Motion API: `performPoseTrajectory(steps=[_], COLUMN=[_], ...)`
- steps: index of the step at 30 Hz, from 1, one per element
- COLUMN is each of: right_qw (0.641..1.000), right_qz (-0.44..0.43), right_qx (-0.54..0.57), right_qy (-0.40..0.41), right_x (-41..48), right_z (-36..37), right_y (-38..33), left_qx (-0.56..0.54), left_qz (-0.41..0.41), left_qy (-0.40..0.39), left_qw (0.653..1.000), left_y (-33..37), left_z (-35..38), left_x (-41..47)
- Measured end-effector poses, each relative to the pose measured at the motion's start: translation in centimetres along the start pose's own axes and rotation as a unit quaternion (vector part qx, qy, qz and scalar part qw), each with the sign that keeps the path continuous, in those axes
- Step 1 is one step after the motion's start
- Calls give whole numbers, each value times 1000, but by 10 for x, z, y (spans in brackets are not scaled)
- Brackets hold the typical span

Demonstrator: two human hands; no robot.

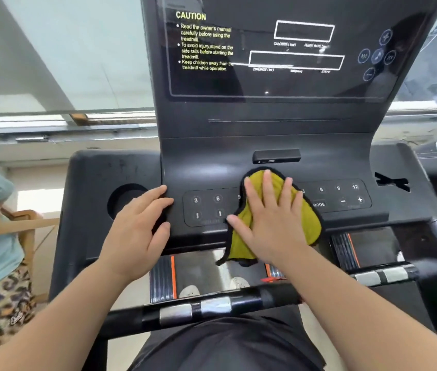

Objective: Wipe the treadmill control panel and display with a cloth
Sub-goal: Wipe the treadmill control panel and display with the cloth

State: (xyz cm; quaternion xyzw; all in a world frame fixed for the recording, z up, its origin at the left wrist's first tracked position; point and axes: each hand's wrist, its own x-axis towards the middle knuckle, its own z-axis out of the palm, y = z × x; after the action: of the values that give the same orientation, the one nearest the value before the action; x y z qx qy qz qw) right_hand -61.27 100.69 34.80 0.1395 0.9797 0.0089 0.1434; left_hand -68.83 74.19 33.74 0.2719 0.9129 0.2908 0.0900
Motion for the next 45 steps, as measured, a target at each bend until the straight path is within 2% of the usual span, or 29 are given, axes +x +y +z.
performPoseTrajectory(steps=[3,8,12,16,20,24,27,29,32,35,38,40,45], right_qw=[999,984,973,990,997,988,973,976,994,992,983,984,992], right_qz=[12,-175,-229,-134,-30,98,168,158,27,-94,-162,-149,9], right_qx=[35,25,25,25,38,86,133,130,86,57,50,55,74], right_qy=[4,8,28,39,54,81,88,76,63,57,66,83,105], right_x=[9,-6,-17,-26,-38,-33,-16,-6,-3,-8,-13,-17,-17], right_z=[-4,-1,10,20,32,33,25,17,9,10,22,30,38], right_y=[-32,-92,-72,-14,48,88,83,68,41,26,39,62,144], left_qx=[28,51,84,98,102,118,120,119,117,123,122,117,115], left_qz=[-8,-21,5,31,61,73,76,74,64,60,58,53,51], left_qy=[6,19,49,87,78,66,59,58,53,51,56,57,58], left_qw=[1000,998,995,991,990,988,988,988,990,989,989,990,990], left_y=[-1,5,5,17,29,39,43,46,54,63,71,78,102], left_z=[1,3,6,16,28,37,40,42,45,48,52,57,72], left_x=[-9,-9,-7,-1,9,15,18,19,21,25,29,33,41])
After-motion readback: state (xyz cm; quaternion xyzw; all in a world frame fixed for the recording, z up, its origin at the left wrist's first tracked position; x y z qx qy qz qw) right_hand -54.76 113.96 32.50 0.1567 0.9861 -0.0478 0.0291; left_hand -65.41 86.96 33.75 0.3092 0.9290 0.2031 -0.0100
